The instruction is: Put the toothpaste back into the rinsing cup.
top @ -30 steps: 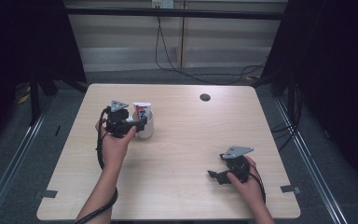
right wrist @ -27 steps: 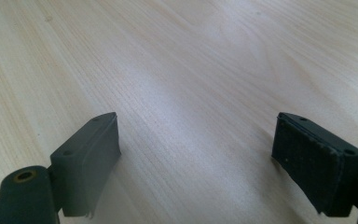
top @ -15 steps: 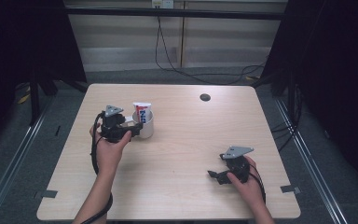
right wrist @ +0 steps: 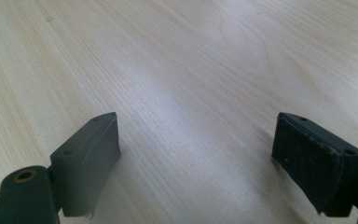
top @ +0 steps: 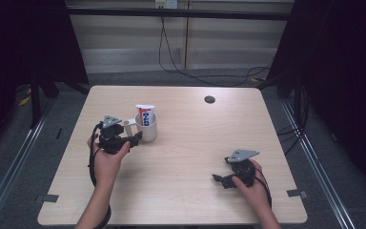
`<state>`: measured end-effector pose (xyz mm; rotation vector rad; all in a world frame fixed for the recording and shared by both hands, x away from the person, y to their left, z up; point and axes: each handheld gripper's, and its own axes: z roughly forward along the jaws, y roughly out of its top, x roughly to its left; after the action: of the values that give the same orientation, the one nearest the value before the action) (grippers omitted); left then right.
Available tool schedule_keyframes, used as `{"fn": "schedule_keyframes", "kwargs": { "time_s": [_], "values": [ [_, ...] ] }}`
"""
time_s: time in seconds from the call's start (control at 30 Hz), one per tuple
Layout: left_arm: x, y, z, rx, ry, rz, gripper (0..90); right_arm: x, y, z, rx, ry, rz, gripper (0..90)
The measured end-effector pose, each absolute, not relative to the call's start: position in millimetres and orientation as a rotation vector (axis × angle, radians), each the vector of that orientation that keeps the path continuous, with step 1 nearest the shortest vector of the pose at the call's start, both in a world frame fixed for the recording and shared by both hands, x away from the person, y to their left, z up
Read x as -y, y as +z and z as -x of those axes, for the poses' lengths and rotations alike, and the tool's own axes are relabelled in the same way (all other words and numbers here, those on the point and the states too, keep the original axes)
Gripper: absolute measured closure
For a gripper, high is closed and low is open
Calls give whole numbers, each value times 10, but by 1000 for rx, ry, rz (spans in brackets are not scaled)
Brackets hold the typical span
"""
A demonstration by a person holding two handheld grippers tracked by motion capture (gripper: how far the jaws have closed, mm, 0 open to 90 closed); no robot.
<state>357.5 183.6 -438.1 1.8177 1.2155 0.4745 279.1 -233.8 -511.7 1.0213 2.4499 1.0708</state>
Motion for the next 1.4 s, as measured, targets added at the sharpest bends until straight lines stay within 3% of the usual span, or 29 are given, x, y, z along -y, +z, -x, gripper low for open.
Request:
{"fn": "schedule_keyframes", "kwargs": {
  "time_s": [1.4],
  "values": [
    [-2053, -5006, -3190, -1242, 467, -1872, 223, 2338, -5117, -2791, -2450, 1070, -1021, 145]
  ]
}}
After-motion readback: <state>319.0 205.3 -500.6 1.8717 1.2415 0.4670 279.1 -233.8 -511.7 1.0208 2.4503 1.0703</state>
